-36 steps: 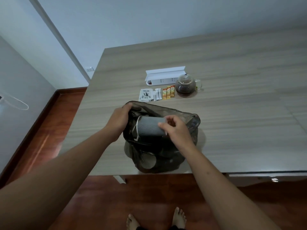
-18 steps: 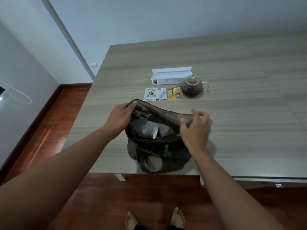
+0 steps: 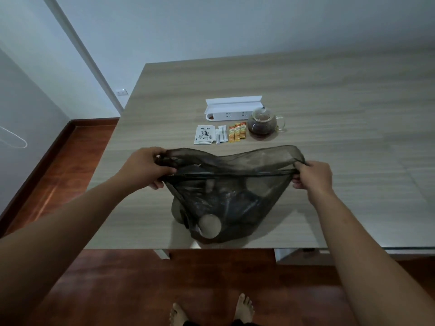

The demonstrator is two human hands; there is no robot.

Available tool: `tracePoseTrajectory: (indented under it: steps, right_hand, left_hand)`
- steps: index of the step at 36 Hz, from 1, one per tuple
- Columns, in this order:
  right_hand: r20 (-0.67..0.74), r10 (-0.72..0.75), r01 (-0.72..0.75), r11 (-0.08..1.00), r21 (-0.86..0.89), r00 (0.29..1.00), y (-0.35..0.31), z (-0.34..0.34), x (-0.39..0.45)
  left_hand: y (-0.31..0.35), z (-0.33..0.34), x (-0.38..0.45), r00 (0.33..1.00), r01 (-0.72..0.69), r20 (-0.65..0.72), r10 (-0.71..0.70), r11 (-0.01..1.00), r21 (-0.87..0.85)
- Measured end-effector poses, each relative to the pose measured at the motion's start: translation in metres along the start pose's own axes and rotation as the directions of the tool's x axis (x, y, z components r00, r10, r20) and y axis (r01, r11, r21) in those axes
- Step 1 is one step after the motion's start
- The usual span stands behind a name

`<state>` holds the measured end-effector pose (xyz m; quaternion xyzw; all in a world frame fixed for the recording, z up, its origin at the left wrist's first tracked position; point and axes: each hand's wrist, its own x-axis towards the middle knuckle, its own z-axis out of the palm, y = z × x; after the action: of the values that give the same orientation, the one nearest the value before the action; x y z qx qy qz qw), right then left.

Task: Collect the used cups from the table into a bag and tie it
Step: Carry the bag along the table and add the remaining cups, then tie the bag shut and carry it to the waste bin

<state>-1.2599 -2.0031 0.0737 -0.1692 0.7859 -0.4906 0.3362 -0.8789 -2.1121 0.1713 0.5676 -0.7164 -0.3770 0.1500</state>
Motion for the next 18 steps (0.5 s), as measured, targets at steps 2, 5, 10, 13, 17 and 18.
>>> tracePoseTrajectory:
  steps: [2, 5, 10, 13, 17, 18]
  right_hand:
    - [0.008, -0.015, 0.014, 0.999, 0.037, 1.0, 0.002, -0.016, 0.001]
    - [-0.011, -0.049, 0.049, 0.998, 0.035, 0.999, 0.004, -0.039, 0.003]
    - [-0.035, -0.127, 0.126, 0.992, -0.032, 0.991, 0.007, -0.064, 0.007]
    - [-0.043, -0.181, 0.176, 0.979, -0.104, 0.982, 0.005, -0.071, 0.007]
    - [-0.06, -0.283, 0.276, 0.955, -0.107, 0.957, -0.004, -0.077, 0.005]
    - [-0.052, -0.311, 0.306, 0.948, -0.083, 0.949, -0.008, -0.077, 0.003]
  left_hand:
    - [-0.009, -0.005, 0.001, 0.996, 0.064, -0.071, -0.056, 0.992, 0.109]
    - [-0.02, -0.011, 0.001, 0.982, 0.177, -0.108, -0.157, 0.962, 0.21]
    - [-0.02, -0.023, -0.003, 0.948, 0.314, -0.011, -0.318, 0.927, 0.207]
    - [-0.008, -0.029, -0.004, 0.946, 0.302, 0.036, -0.322, 0.916, 0.263]
    - [0.007, -0.042, 0.0, 0.981, 0.181, 0.02, -0.195, 0.94, 0.289]
    - [0.008, -0.045, 0.001, 0.99, 0.137, 0.005, -0.143, 0.956, 0.26]
